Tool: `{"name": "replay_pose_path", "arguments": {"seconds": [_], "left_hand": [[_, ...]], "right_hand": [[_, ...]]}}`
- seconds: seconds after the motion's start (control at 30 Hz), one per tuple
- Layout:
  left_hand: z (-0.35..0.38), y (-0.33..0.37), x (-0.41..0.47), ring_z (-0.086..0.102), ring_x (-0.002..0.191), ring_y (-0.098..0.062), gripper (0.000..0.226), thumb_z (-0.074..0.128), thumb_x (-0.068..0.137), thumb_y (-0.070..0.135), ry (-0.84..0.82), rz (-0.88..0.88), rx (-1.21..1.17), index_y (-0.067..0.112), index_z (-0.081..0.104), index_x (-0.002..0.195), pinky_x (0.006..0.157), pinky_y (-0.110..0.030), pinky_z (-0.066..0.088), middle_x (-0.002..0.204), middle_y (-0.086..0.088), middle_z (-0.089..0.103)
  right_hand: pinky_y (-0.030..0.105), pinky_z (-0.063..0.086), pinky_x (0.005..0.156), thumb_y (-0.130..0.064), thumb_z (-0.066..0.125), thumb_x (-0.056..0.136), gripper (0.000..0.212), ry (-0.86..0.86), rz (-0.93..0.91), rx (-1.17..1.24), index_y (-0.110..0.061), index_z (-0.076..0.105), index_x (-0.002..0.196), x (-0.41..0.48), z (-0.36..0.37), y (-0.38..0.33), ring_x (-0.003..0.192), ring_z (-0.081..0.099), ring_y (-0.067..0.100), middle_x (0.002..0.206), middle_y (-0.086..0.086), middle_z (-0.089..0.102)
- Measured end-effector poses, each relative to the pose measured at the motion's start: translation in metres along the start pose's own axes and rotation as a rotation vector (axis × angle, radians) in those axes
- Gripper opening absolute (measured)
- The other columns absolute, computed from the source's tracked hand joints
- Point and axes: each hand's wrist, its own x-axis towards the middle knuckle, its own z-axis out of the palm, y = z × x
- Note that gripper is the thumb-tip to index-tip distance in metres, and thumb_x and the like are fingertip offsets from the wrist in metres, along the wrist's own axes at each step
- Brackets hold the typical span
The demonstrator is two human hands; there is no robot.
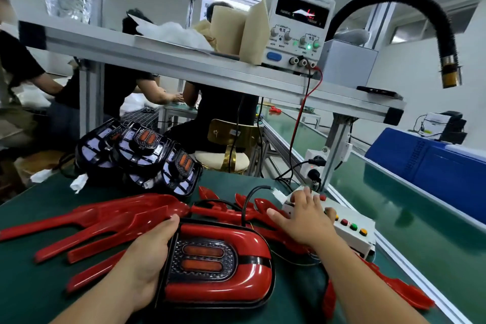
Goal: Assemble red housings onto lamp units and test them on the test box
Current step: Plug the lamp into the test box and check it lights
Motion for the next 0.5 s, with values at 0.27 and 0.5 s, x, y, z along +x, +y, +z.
{"name": "replay_pose_path", "arguments": {"seconds": [0.27,0.5], "left_hand": [[0.004,0.002,-0.005,0.071,0.084,-0.046,0.040,0.042,0.102,0.041,0.014,0.011,0.029,0.013,0.068,0.111,0.060,-0.055,0.058,0.097,-0.027,0.072],[-0.001,0.000,-0.003,0.055,0.121,-0.046,0.050,0.048,0.099,0.041,0.051,0.077,0.064,0.004,0.055,0.133,0.104,-0.061,0.042,0.130,-0.028,0.058]], "right_hand": [[0.056,0.004,0.114,-0.098,0.010,0.062,0.121,0.020,0.268,-0.128,-0.011,0.028,0.144,-0.040,-0.007,0.054,0.150,0.001,0.026,0.158,0.011,0.025],[0.055,-0.002,0.115,-0.099,0.000,0.055,0.137,-0.063,0.317,-0.139,-0.004,0.018,0.152,-0.043,-0.001,0.057,0.151,-0.006,0.025,0.162,0.010,0.015]]}}
